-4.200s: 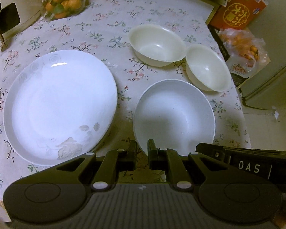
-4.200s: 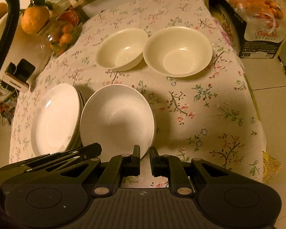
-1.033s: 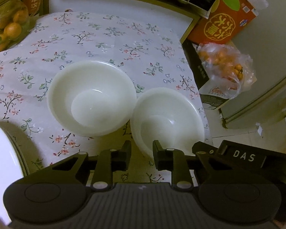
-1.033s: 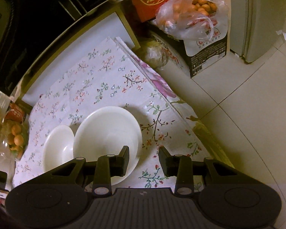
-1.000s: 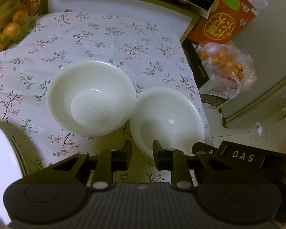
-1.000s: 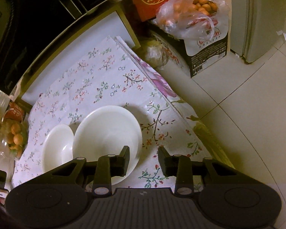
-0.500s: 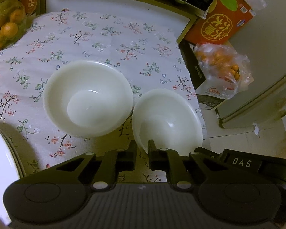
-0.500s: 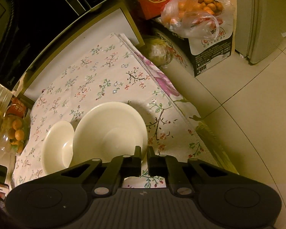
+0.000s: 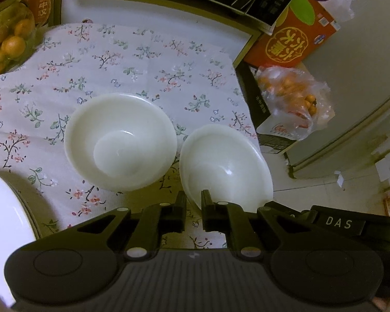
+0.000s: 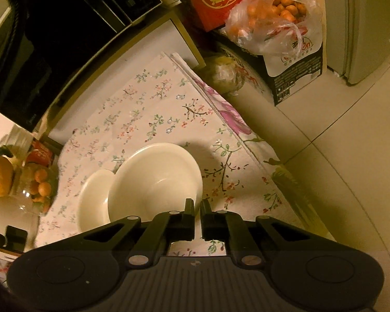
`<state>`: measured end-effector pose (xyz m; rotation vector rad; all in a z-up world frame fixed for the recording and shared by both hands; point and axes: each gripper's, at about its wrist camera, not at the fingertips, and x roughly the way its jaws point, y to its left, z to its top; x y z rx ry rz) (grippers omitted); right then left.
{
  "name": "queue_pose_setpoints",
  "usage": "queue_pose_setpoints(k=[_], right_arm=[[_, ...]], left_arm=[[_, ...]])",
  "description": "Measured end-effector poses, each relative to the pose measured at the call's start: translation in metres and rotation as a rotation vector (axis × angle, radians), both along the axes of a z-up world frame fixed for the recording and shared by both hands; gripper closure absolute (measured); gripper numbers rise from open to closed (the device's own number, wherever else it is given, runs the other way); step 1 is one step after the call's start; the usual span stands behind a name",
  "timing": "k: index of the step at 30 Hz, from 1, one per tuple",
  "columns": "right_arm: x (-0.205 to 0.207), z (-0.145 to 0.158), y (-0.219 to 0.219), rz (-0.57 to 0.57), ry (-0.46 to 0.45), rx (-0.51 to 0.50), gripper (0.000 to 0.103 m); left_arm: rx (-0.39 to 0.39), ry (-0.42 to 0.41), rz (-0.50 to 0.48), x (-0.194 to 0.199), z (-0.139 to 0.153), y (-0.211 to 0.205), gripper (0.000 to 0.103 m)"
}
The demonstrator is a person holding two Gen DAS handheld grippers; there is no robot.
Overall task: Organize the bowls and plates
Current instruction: 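Close both grippers on the rim of a cream bowl, then lift the cream bowl with both grippers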
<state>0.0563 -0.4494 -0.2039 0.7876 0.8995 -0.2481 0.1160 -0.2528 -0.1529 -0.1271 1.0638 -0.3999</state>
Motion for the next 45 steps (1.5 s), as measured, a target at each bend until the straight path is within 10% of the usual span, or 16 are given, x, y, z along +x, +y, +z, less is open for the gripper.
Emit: queue_pose_setpoints(k=[45], right_arm=[[-0.037, 0.034, 0.026, 0.088, -0.115, 0.078, 0.096]], left_arm=[[-0.050, -0.027, 0.027, -0.041, 0.038, 0.049, 0.094]])
